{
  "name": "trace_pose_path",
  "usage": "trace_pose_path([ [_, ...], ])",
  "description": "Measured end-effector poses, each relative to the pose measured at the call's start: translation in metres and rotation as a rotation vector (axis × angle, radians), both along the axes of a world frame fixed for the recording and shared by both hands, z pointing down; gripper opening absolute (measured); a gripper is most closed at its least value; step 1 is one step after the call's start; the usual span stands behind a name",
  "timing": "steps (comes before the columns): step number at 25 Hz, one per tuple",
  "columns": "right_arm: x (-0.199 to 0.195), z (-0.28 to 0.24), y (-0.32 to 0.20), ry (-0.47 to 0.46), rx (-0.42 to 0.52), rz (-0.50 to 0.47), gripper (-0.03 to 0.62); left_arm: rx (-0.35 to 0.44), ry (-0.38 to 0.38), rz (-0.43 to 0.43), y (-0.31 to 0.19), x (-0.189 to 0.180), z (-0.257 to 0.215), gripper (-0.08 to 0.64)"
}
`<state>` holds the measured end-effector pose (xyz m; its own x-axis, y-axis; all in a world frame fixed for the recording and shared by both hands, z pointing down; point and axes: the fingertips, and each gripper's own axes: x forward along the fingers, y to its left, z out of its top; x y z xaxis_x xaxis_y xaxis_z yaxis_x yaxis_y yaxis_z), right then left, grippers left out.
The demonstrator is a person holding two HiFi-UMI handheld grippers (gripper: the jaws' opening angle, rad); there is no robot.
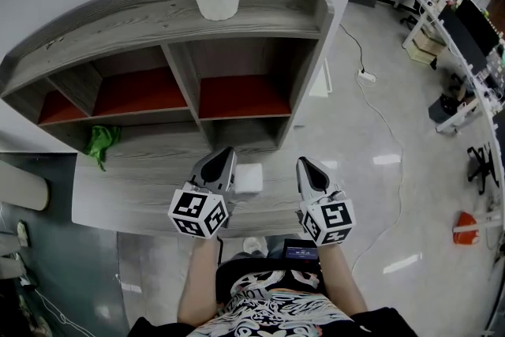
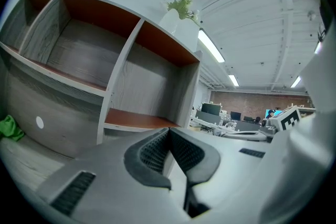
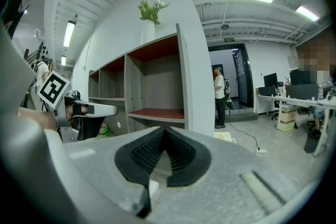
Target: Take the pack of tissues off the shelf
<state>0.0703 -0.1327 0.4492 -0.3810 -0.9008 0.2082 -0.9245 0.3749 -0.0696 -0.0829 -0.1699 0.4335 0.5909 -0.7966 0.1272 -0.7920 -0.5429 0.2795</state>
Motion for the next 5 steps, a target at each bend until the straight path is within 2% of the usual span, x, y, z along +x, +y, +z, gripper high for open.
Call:
trace_pose_path([
  [5,0.002,0.0009,-0.0024,0.001,0.0,-0.004,0.005,0.004,-0.001,0.008,-0.0024,0.0044,-0.0006,0.008],
])
